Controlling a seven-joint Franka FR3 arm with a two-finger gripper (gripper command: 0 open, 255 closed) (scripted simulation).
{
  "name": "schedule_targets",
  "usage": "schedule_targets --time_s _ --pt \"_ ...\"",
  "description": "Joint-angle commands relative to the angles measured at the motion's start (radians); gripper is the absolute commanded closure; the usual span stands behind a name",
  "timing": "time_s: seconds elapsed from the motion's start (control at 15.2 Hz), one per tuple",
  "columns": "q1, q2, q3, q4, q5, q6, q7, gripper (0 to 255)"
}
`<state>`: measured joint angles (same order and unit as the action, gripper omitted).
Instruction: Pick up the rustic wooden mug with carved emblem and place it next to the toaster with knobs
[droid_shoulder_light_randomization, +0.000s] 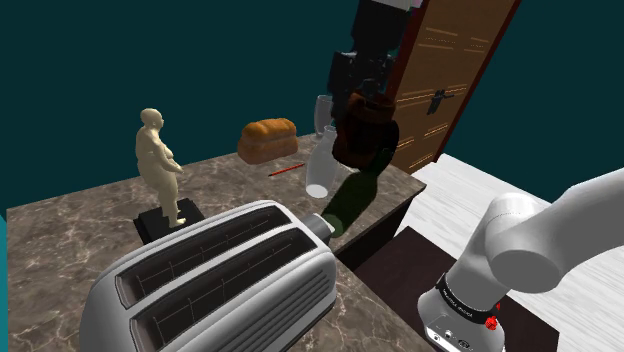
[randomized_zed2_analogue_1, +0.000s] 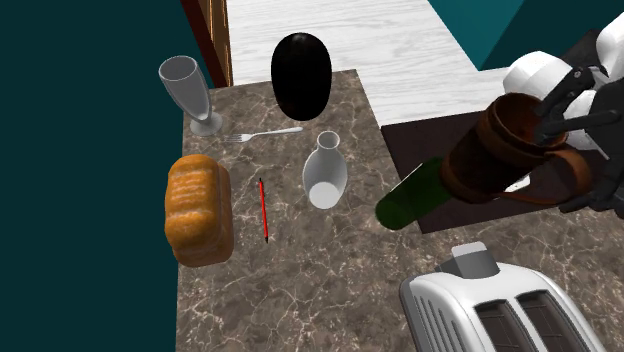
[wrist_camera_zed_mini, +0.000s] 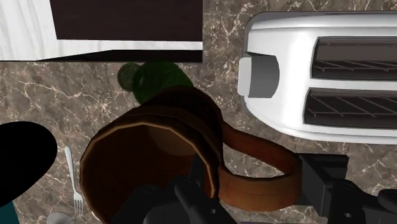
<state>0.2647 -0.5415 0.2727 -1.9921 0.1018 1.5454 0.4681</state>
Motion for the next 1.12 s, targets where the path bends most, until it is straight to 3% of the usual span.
schedule_targets --time_s 0.0,0.53,1.06 --pt "0.016 -0.038 0.027 -0.016 0.02 -0.019 0.039 255" --pt "0.079 -0.162 0.137 -0.058 0.11 -0.081 0.193 255" --pt "0.13 -0.229 0.27 -0.031 0.21 -0.141 0.367 255"
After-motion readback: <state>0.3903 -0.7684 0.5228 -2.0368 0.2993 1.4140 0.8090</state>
